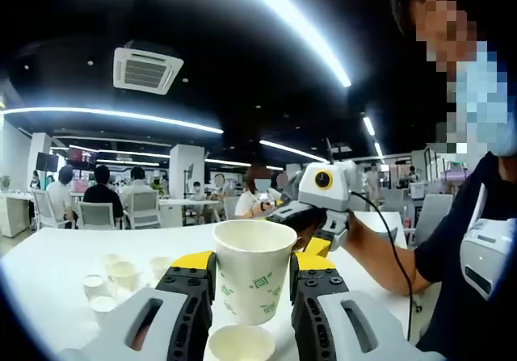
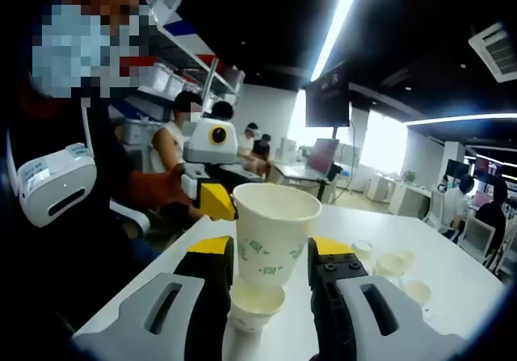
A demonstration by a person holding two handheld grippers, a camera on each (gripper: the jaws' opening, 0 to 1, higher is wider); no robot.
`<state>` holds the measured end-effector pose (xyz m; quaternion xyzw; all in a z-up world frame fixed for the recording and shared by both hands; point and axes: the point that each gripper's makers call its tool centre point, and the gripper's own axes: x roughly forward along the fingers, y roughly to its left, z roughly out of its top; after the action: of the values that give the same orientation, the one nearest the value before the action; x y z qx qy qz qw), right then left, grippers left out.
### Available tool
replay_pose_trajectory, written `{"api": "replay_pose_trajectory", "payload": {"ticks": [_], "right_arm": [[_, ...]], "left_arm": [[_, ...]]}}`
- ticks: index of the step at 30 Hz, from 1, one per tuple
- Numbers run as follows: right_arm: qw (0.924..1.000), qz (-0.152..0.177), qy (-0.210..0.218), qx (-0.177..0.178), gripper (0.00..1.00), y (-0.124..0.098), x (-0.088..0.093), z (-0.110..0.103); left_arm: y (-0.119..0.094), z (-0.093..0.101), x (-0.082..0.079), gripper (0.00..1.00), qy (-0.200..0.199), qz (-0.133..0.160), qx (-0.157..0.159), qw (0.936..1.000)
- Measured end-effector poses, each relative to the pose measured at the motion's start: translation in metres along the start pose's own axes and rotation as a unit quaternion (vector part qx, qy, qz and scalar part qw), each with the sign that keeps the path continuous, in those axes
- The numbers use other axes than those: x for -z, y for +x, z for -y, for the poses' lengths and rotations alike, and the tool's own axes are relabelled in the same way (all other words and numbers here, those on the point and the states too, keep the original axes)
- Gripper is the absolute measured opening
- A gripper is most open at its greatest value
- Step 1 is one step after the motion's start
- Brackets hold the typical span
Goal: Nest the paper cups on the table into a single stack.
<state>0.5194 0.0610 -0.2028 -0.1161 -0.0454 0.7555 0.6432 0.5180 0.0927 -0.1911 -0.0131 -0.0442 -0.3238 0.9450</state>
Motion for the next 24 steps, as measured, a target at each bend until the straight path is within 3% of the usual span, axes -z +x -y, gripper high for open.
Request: {"api": "replay_pose_trajectory", "payload": {"ticks": [5, 24], "right_arm": [[0.9999, 0.001, 0.001, 0.010, 0.36, -0.001, 0.000, 0.005], [0.9999, -0.012, -0.001, 0.002, 0.32, 0.001, 0.010, 0.004]], "left_arm": [[-0.001, -0.006, 0.001, 0.38, -0.007, 0.003, -0.021, 0.9998], [-0.002, -0.003, 0.015, 0.39, -0.004, -0.017, -0.027, 0.9995]]}}
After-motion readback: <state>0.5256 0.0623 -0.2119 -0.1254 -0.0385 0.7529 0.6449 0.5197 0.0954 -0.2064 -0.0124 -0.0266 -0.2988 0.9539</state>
